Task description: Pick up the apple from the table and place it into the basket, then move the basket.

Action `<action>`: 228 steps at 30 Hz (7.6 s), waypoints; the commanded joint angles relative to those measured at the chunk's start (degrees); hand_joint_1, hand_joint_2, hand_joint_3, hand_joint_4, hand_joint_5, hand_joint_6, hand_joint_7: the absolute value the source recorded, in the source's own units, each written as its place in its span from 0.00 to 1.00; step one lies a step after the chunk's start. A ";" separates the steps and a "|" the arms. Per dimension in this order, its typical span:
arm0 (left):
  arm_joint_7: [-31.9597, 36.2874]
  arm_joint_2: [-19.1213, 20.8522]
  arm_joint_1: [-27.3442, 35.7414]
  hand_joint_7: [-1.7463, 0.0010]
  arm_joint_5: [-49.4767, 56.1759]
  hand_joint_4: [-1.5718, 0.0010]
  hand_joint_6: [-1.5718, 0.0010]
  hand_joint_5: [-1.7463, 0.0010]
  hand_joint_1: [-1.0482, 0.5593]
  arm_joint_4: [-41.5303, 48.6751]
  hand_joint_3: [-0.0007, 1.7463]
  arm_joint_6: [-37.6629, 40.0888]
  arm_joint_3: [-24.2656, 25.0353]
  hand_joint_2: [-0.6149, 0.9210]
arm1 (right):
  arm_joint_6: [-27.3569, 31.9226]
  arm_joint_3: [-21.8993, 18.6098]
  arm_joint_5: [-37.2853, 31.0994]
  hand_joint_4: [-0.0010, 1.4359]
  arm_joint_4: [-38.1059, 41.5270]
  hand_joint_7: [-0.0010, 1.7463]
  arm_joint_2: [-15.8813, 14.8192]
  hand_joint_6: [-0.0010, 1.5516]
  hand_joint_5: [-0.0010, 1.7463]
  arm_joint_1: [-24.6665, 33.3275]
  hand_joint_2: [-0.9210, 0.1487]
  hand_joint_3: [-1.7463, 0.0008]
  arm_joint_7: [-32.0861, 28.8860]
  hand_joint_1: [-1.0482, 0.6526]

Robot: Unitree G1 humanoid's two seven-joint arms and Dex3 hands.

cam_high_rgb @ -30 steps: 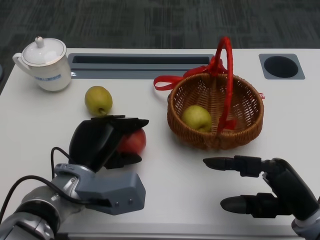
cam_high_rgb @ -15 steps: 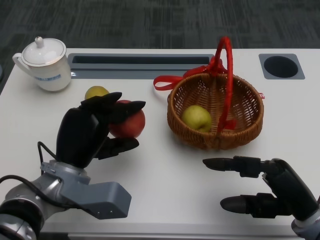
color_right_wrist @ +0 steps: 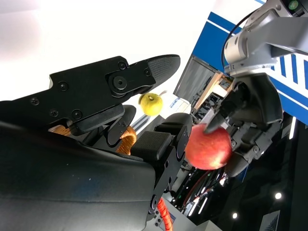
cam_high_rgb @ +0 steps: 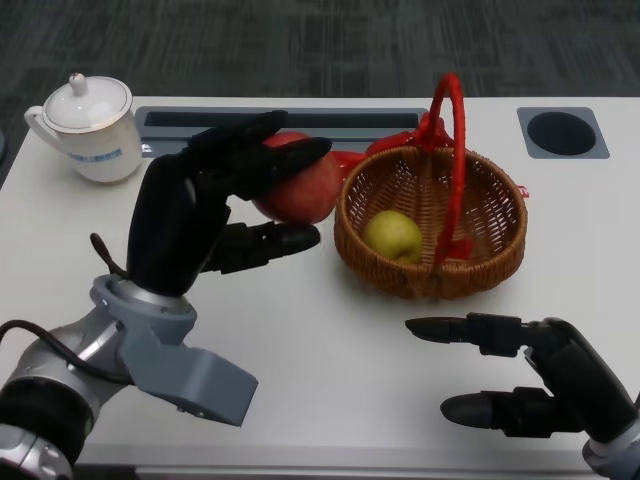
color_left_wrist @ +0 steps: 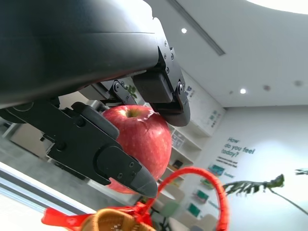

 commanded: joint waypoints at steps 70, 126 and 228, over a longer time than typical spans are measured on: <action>-52.04 -5.22 5.87 0.99 -28.83 0.69 0.66 0.97 0.40 2.23 0.00 -8.58 12.47 0.90 | -0.19 -6.66 -2.99 0.50 -6.13 0.00 -13.95 0.40 0.00 -4.32 0.00 0.95 -3.82 0.27; -55.82 -2.82 21.53 1.00 -30.14 0.55 0.55 0.99 0.36 -10.93 0.00 -5.58 18.84 0.88 | 17.84 22.59 -40.53 0.56 20.94 0.00 -14.04 0.44 0.01 -35.64 0.07 1.00 -25.41 0.32; -53.19 -4.10 28.82 1.00 -32.27 0.43 0.47 1.00 0.41 -17.64 0.00 -10.40 19.48 0.87 | 32.09 16.42 -33.88 0.15 26.11 0.01 -18.38 0.21 0.01 -36.72 0.06 1.00 -35.72 0.11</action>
